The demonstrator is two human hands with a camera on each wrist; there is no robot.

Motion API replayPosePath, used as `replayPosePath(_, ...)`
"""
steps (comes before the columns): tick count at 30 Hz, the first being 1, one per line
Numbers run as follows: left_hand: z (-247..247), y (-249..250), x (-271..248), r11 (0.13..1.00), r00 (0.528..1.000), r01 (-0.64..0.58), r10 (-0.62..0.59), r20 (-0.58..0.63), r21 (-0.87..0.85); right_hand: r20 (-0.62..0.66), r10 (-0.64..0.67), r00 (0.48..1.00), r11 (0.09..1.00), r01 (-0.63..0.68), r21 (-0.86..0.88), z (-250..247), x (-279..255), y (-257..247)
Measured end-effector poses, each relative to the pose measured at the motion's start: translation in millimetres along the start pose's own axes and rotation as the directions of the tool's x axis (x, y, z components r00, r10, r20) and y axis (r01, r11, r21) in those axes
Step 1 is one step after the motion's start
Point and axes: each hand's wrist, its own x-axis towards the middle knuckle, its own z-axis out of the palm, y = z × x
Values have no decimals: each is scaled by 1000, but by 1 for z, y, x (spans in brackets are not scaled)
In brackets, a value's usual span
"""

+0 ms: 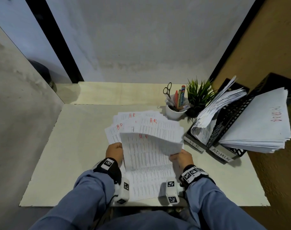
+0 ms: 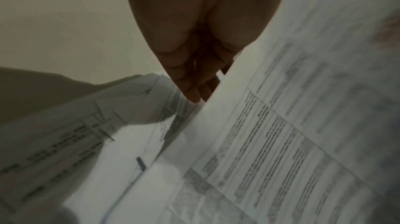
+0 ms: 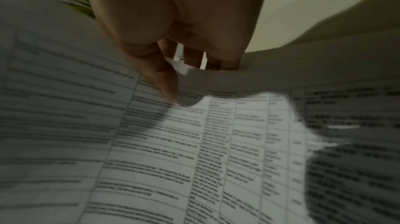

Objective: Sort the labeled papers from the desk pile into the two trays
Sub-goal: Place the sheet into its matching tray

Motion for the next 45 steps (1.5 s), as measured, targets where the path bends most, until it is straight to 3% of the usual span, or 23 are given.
replayPosePath(2, 4, 4, 2, 999, 1000, 24, -24, 5, -35, 4, 0, 1000, 997, 0, 75, -4, 4, 9)
replayPosePath(5, 11, 6, -1, 990, 988, 120, -112, 108, -70, -4, 45, 999, 985, -43, 168, -14, 12, 26)
replayPosePath(10, 18, 12, -5, 958, 965, 94, -155, 214, 271, -10, 5, 1000, 980, -3, 201, -30, 18, 33)
replayPosePath(15, 21, 9, 0, 915, 963, 61, -159, 217, 398, -21, 11, 1000, 988, -7, 154, -27, 6, 22)
replayPosePath(18, 25, 13, -9, 925, 958, 2, -110, 264, 380, -70, 54, 996, 989, -44, 139, -29, 8, 23)
replayPosePath(22, 26, 5, -12, 961, 982, -35, -18, 188, 273, -99, 107, 989, 973, -125, -194, -32, 11, 19)
replayPosePath(23, 24, -2, -5, 968, 985, -42, -2, 175, 247, -103, 118, 988, 969, -138, -206, -33, 14, 21)
replayPosePath(29, 12, -12, -2, 992, 980, -83, 64, 188, 96, -193, 136, 972, 985, -112, 130, -24, 12, 12)
replayPosePath(35, 20, 9, -25, 995, 956, 91, -99, 275, 40, -234, 109, 966, 994, -108, 18, -24, 18, 7)
replayPosePath(39, 29, 16, -26, 985, 925, 161, -127, 359, -68, -221, 113, 969, 994, -112, 20, -28, 29, 22)
replayPosePath(45, 41, 12, -22, 996, 924, -91, 92, 370, -18, -219, 96, 971, 995, -96, 9, -26, 21, 14)
